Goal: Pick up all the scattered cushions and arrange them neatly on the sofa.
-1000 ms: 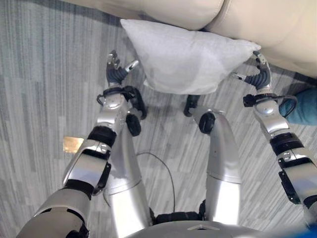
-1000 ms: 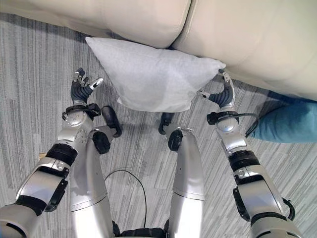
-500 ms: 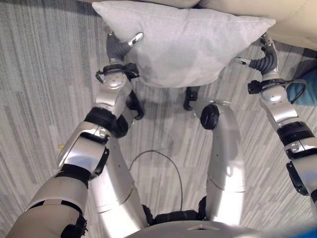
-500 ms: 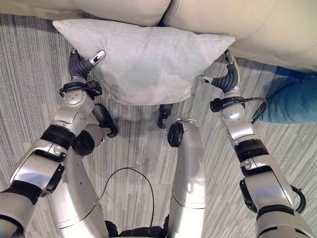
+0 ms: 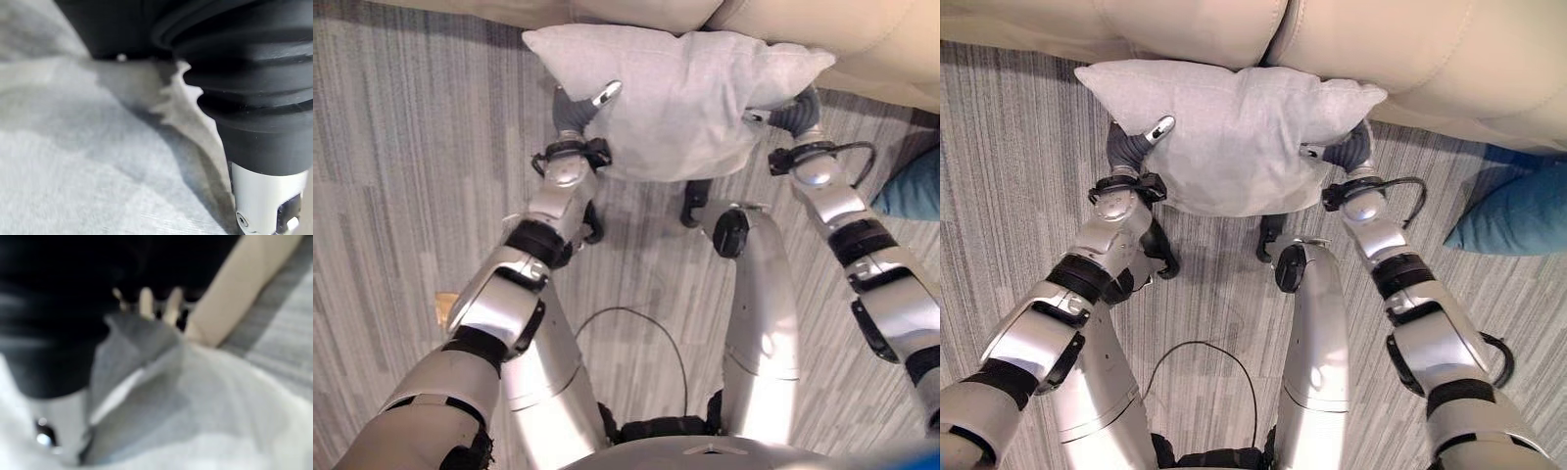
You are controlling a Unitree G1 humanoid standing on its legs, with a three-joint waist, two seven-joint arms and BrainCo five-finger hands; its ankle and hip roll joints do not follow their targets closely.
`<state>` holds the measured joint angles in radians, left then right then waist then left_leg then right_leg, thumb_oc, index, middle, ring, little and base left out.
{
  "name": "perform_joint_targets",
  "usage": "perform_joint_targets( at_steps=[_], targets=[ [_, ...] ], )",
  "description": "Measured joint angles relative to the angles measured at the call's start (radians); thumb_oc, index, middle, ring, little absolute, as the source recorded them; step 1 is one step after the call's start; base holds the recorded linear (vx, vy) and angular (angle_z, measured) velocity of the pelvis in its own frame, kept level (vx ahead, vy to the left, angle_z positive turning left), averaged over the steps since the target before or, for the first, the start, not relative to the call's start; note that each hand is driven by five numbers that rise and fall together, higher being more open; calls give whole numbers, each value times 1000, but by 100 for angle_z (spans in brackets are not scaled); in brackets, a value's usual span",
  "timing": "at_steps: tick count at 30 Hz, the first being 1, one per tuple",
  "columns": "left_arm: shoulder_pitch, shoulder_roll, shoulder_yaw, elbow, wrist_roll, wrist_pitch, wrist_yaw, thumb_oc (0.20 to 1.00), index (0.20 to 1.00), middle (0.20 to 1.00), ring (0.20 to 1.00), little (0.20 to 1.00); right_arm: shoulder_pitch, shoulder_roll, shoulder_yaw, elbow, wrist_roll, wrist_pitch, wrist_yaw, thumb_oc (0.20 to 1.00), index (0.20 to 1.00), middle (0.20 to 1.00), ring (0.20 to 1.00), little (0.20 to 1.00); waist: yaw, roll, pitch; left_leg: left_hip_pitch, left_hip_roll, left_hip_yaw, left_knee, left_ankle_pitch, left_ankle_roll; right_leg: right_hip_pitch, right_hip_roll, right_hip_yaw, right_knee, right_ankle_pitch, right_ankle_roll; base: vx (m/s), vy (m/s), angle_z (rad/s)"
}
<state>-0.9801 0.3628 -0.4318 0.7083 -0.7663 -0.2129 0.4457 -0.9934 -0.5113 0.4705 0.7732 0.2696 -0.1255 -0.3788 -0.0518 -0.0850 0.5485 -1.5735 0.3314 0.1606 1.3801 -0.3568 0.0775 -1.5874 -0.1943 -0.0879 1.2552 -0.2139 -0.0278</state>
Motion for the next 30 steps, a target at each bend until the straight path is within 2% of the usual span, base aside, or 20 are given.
perform_joint_targets(
  at_steps=[1,2,3,4,8,21,24,25,26,27,28,30],
  targets=[
    [0,-2,0,0,-5,-1,2,1000,1000,1000,1000,1000,-12,19,5,20,2,0,-3,1000,1000,1000,1000,1000,5,1,0,4,-1,-1,1,2,0,3,0,0,3,2,-4,0,0,0],
    [-1,-5,0,0,-10,-1,8,950,950,950,950,950,-33,39,8,56,2,1,-8,570,570,570,570,570,2,1,0,8,-1,0,1,5,-4,6,0,1,5,2,-6,0,0,0],
    [-4,-20,0,0,-10,-1,22,385,385,385,385,385,-47,64,9,76,4,7,-17,200,200,200,200,200,6,2,0,18,-1,2,1,8,-3,10,0,4,9,2,-7,0,0,0],
    [-4,-28,0,0,-10,-1,27,200,200,200,200,200,-48,70,10,77,4,11,-18,200,200,200,200,200,7,3,0,22,-1,4,1,8,-4,11,0,7,11,1,-8,0,0,0],
    [-1,-32,3,0,-31,-1,48,200,200,200,200,200,-48,68,8,77,5,14,-22,200,200,200,200,200,12,22,0,22,-3,2,-1,7,-6,12,0,7,15,-3,-6,0,0,0],
    [-12,-48,2,0,-32,-12,64,200,200,200,200,200,-66,70,-13,74,22,21,-22,200,200,200,200,200,10,29,3,26,-19,-5,-27,28,-21,4,-6,5,26,-15,-22,-11,-15,4],
    [-47,-62,3,0,-32,-8,64,200,200,200,200,200,-70,74,-51,73,45,22,-31,200,200,200,200,200,14,39,1,57,-44,2,-154,89,-25,46,-13,-23,-88,20,-26,-84,-36,17],
    [-49,-64,6,0,-38,-6,64,200,200,200,200,200,-68,75,-57,73,54,25,-31,200,200,200,200,200,17,54,6,111,-53,-3,-223,115,-35,114,-16,-52,-158,41,-34,-159,-84,9],
    [-50,-64,12,0,-40,-4,64,200,200,200,200,200,-63,81,-58,73,59,30,-31,200,200,200,200,200,16,57,5,143,-55,4,-267,129,-39,147,-17,-63,-200,52,-37,-95,-48,9],
    [-35,-67,23,1,-41,-2,64,200,200,200,200,200,-44,88,-51,73,61,31,-31,200,200,200,200,200,14,59,-7,209,-59,20,-354,169,-43,213,-7,-75,-283,87,-35,-64,-34,7],
    [-16,-70,29,0,-44,-2,64,200,200,200,200,200,-20,105,-37,71,61,31,-30,200,200,200,200,200,16,66,-22,253,-65,22,-402,183,-51,258,-1,-77,-331,96,-27,-34,-22,6],
    [56,-82,40,-34,-46,-7,63,200,200,200,200,200,65,107,-34,22,60,29,-23,200,200,200,200,200,17,94,-109,323,-75,30,-483,196,-53,331,6,-93,-410,104,-22,-37,-45,4]
  ],
)
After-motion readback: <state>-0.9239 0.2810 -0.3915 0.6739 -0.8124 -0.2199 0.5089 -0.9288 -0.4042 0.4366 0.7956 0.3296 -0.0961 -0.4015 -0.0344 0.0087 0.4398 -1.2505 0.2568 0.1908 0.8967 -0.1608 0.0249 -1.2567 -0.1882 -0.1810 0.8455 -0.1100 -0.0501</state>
